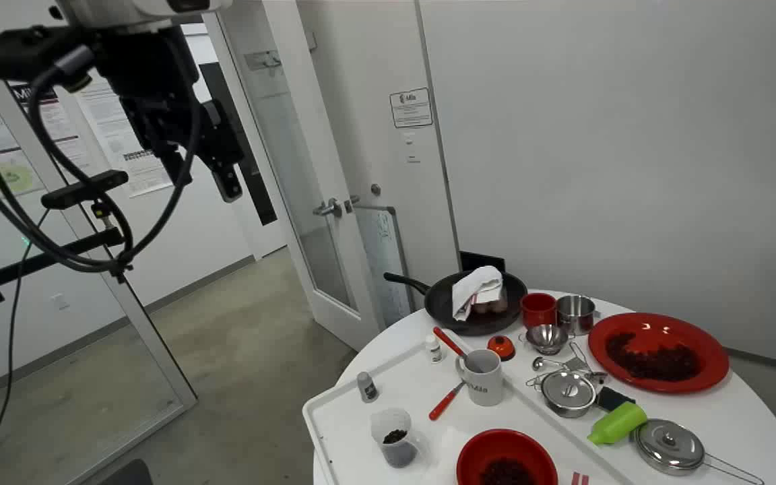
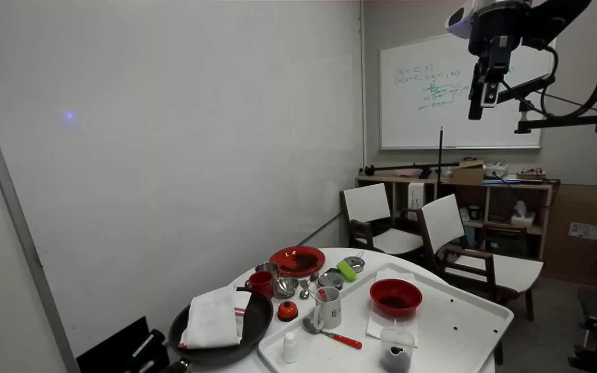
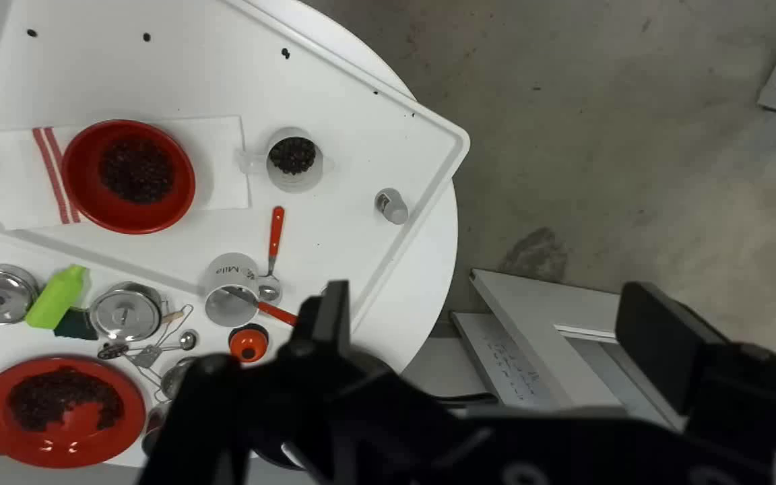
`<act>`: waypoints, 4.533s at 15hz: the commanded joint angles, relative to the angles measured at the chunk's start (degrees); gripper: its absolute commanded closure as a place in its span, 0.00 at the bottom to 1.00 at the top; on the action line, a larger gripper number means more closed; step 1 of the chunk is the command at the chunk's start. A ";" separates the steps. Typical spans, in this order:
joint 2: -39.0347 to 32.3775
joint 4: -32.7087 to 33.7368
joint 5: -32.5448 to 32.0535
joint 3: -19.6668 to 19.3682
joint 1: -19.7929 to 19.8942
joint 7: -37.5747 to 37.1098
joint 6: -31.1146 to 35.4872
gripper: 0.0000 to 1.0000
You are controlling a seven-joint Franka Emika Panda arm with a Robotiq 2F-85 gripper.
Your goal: Pour the contents in the clear jug into the red bowl
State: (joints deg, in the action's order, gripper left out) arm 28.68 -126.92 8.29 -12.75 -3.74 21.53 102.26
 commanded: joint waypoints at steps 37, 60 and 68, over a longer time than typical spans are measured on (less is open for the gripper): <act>-30.36 -8.21 -20.16 7.67 12.81 -57.37 46.42 0.00; -67.92 15.21 -2.98 5.02 8.12 -64.01 35.29 0.00; -77.11 22.65 -5.00 0.45 3.68 -69.79 35.45 0.00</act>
State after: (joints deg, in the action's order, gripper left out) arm -45.64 -108.22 3.33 -10.25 2.39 -46.22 139.16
